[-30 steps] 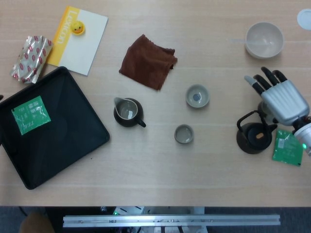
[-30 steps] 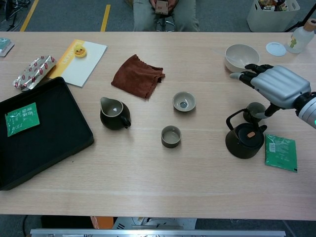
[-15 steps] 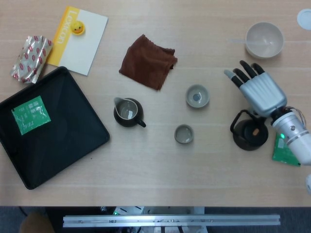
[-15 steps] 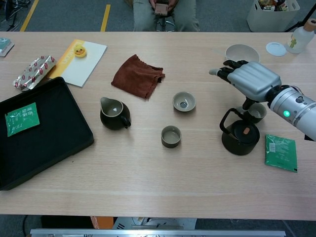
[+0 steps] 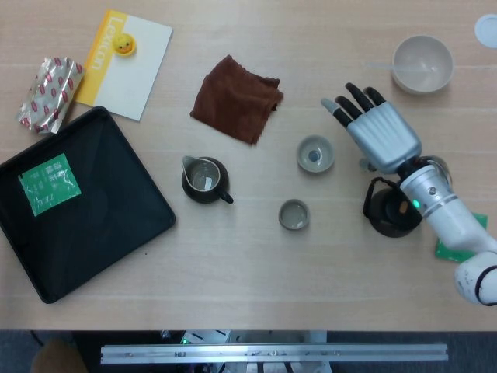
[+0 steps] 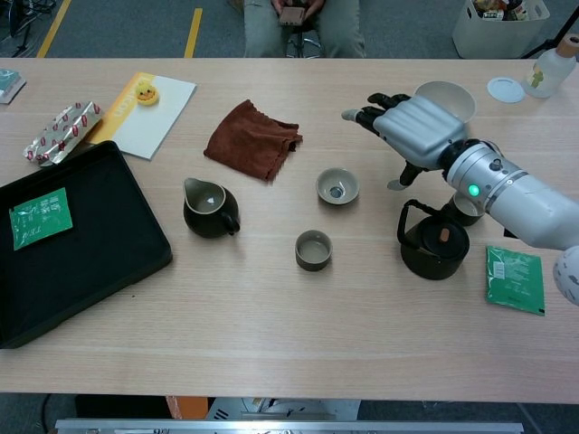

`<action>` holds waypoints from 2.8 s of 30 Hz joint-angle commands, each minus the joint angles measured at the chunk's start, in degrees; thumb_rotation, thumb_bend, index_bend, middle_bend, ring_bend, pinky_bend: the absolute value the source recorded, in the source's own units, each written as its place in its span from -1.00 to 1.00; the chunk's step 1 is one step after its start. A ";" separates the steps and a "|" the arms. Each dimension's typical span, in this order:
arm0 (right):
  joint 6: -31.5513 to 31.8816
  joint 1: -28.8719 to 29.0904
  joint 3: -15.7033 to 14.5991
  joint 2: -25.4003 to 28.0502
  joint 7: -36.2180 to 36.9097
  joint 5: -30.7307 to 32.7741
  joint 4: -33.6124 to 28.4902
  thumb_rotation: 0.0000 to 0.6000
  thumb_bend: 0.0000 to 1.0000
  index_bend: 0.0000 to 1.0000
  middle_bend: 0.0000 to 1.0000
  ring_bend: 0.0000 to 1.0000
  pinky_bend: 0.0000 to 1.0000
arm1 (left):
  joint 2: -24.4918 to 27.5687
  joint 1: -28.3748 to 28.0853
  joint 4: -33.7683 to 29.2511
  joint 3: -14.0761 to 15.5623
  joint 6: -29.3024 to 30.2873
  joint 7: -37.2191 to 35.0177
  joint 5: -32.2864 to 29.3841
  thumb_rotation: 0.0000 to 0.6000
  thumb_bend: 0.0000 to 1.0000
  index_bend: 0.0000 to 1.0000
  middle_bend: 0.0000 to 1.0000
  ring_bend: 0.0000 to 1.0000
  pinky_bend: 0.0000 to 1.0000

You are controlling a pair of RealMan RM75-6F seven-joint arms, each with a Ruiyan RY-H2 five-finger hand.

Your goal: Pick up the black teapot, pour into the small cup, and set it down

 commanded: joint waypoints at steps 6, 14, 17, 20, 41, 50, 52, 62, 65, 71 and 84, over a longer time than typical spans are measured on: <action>1.57 0.20 -0.53 1.51 0.71 -0.16 -3.95 1.00 -1.00 -0.83 -0.65 -1.00 -0.66 | 0.05 0.06 -0.24 0.18 0.02 0.06 0.30 1.00 -0.21 -0.67 -0.52 -0.60 -0.50; 2.28 -1.07 -3.05 3.30 -1.44 1.45 -5.55 1.00 -1.00 -0.82 -0.65 -1.00 -0.66 | 0.25 0.46 -0.27 0.38 0.32 -0.20 0.24 1.00 -0.21 -0.67 -0.52 -0.60 -0.50; 2.29 -1.49 -4.26 3.54 -1.49 1.36 -5.52 1.00 -1.00 -0.83 -0.65 -1.00 -0.66 | 0.06 0.40 -0.19 0.48 0.18 -0.16 0.44 1.00 -0.21 -0.67 -0.53 -0.60 -0.50; 2.13 -1.68 -5.00 3.46 -1.00 1.30 -5.14 1.00 -1.00 -0.82 -0.65 -1.00 -0.66 | -0.14 0.42 -0.15 0.53 0.29 -0.12 0.67 1.00 -0.21 -0.67 -0.53 -0.60 -0.50; 3.11 -2.31 -8.73 6.10 2.22 -3.55 -11.51 1.00 -1.00 -0.82 -0.65 -1.00 -0.66 | 0.07 1.20 -0.23 0.68 1.07 -0.11 0.56 1.00 -0.21 -0.67 -0.52 -0.60 -0.50; 5.00 -3.22 -10.08 8.69 5.27 -7.50 -15.31 1.00 -1.00 -0.82 -0.65 -1.00 -0.66 | 0.07 1.21 -0.45 0.70 1.17 0.11 0.88 1.00 -0.21 -0.67 -0.52 -0.60 -0.50; 4.90 -3.20 -10.53 8.67 5.54 -8.45 -15.95 1.00 -1.00 -0.82 -0.65 -1.00 -0.66 | 0.11 1.27 -0.56 0.73 1.36 0.13 1.07 1.00 -0.21 -0.67 -0.52 -0.60 -0.50; 4.19 -3.51 -12.57 7.57 3.64 -10.99 -17.43 1.00 -1.00 -0.83 -0.65 -1.00 -0.66 | 0.50 2.08 -0.48 1.04 2.30 -0.36 1.30 1.00 -0.21 -0.67 -0.52 -0.60 -0.50; 4.42 -3.88 -12.65 7.27 2.36 -10.77 -17.35 1.00 -1.00 -0.82 -0.65 -1.00 -0.66 | 0.45 2.17 -0.42 1.23 2.38 -0.47 1.65 1.00 -0.21 -0.67 -0.52 -0.60 -0.50; 4.47 -4.74 -13.18 8.38 0.77 -9.76 -18.02 1.00 -1.00 -0.83 -0.65 -1.00 -0.66 | 0.50 2.34 -0.09 1.19 2.60 -0.95 1.67 1.00 -0.21 -0.67 -0.52 -0.60 -0.50; 6.32 -7.44 -14.28 11.12 -0.35 -8.60 -17.62 1.00 -1.00 -0.83 -0.65 -1.00 -0.66 | 0.01 2.22 0.79 1.20 2.57 -1.76 2.21 1.00 -0.21 -0.67 -0.52 -0.60 -0.50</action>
